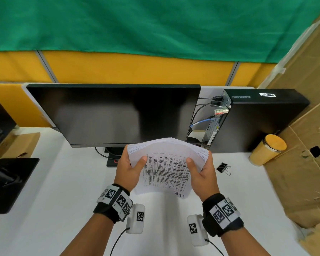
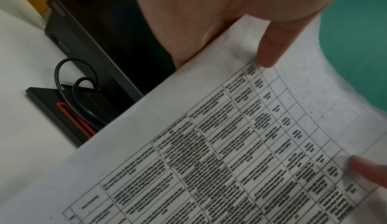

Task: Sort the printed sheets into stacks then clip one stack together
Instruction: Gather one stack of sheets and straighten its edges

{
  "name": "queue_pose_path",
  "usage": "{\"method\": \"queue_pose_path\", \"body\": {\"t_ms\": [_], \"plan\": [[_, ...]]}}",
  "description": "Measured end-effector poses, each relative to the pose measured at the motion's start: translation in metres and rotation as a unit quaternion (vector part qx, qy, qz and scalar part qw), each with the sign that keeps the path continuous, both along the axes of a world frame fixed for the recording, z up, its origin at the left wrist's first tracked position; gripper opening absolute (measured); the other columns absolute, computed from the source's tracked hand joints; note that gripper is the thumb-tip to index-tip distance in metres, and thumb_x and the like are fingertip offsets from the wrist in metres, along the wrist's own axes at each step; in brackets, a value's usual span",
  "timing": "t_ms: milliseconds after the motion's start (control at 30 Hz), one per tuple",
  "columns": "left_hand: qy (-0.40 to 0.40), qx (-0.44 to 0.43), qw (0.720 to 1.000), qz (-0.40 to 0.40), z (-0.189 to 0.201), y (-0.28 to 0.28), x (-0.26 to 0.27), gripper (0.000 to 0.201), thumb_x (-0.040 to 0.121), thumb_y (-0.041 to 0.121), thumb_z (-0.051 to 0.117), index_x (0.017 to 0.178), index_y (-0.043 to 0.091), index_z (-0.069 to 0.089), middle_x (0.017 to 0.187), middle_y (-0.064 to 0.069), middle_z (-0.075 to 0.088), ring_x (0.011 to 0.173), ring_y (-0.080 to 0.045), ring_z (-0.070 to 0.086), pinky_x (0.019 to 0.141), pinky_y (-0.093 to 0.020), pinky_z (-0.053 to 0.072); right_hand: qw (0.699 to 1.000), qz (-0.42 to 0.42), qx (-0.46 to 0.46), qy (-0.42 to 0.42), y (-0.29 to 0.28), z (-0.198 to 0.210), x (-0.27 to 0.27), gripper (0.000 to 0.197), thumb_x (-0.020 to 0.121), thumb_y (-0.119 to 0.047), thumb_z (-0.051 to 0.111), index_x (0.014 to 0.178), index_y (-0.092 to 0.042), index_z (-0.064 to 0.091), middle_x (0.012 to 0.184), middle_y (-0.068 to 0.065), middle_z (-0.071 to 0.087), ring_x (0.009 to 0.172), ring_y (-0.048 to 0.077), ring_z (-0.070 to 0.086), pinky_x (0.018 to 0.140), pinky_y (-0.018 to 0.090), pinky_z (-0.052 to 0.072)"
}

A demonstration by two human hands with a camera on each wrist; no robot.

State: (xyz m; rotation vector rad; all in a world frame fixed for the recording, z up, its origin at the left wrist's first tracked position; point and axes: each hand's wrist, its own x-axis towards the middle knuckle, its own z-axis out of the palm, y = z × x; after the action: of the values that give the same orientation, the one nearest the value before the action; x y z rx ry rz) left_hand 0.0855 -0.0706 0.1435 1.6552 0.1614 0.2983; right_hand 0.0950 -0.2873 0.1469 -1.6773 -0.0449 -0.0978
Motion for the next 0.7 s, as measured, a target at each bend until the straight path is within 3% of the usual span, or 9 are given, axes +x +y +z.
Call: {"method": "queue_pose_path", "body": {"t_ms": [167, 300, 367, 467, 600, 700], "plan": [[0.005, 0.007, 1.0, 0.005, 0.0, -0.002, -0.001, 0.035, 0.091, 0.008, 0.062, 0.106, 0.039, 0.055, 0.099, 0.03, 0.067, 0.097, 0.007, 0.063, 0.082, -0.011, 0.048, 1.0, -0.003, 0.006, 0.007, 0.002, -0.003, -0.001, 0.034, 0.095, -0.01, 0.057, 0.117, -0.032, 0.041, 0.113, -0.014, 0.058, 0.106, -0.003, 0.055, 0.07, 0.002, 0.047], [0.01, -0.009, 1.0, 0.017, 0.001, -0.006, -0.003, 0.034, 0.092, 0.009, 0.061, 0.108, 0.038, 0.055, 0.1, 0.02, 0.068, 0.096, 0.008, 0.063, 0.085, -0.019, 0.048, 1.0, 0.001, 0.002, 0.021, 0.0, -0.006, 0.0, 0.038, 0.097, -0.011, 0.055, 0.126, -0.029, 0.037, 0.118, -0.006, 0.058, 0.109, 0.005, 0.057, 0.074, 0.008, 0.051], [0.012, -0.013, 1.0, 0.021, 0.002, -0.007, -0.004, 0.034, 0.092, 0.01, 0.061, 0.108, 0.04, 0.054, 0.105, 0.017, 0.065, 0.094, 0.01, 0.063, 0.086, -0.022, 0.049, 1.0, 0.003, -0.004, 0.017, 0.0, -0.007, 0.0, 0.038, 0.097, -0.012, 0.053, 0.127, -0.028, 0.037, 0.118, -0.009, 0.059, 0.11, 0.003, 0.057, 0.076, 0.007, 0.05], [0.017, -0.009, 1.0, 0.02, 0.002, -0.009, -0.003, 0.033, 0.092, 0.014, 0.061, 0.108, 0.042, 0.052, 0.107, 0.016, 0.064, 0.094, 0.012, 0.062, 0.084, -0.021, 0.049, 1.0, 0.009, -0.011, 0.018, 0.0, -0.006, 0.0, 0.031, 0.099, -0.014, 0.051, 0.124, -0.026, 0.037, 0.115, -0.015, 0.057, 0.105, -0.006, 0.055, 0.071, 0.001, 0.047], [0.023, 0.015, 1.0, 0.014, 0.003, -0.01, -0.007, 0.031, 0.093, 0.016, 0.061, 0.103, 0.043, 0.05, 0.103, 0.019, 0.062, 0.09, 0.017, 0.06, 0.074, -0.01, 0.048, 0.999, 0.015, -0.024, 0.028, 0.0, -0.006, -0.002, 0.031, 0.099, -0.018, 0.051, 0.124, -0.027, 0.036, 0.115, -0.013, 0.056, 0.104, -0.005, 0.055, 0.07, 0.0, 0.046], [0.029, 0.03, 0.999, 0.018, 0.003, -0.009, -0.01, 0.028, 0.092, 0.02, 0.062, 0.103, 0.044, 0.051, 0.102, 0.022, 0.063, 0.09, 0.017, 0.06, 0.076, -0.011, 0.045, 0.999, 0.015, -0.032, 0.023, 0.001, -0.002, -0.005, 0.029, 0.099, -0.015, 0.052, 0.12, -0.028, 0.036, 0.112, -0.016, 0.056, 0.103, -0.009, 0.052, 0.071, -0.003, 0.043]]}}
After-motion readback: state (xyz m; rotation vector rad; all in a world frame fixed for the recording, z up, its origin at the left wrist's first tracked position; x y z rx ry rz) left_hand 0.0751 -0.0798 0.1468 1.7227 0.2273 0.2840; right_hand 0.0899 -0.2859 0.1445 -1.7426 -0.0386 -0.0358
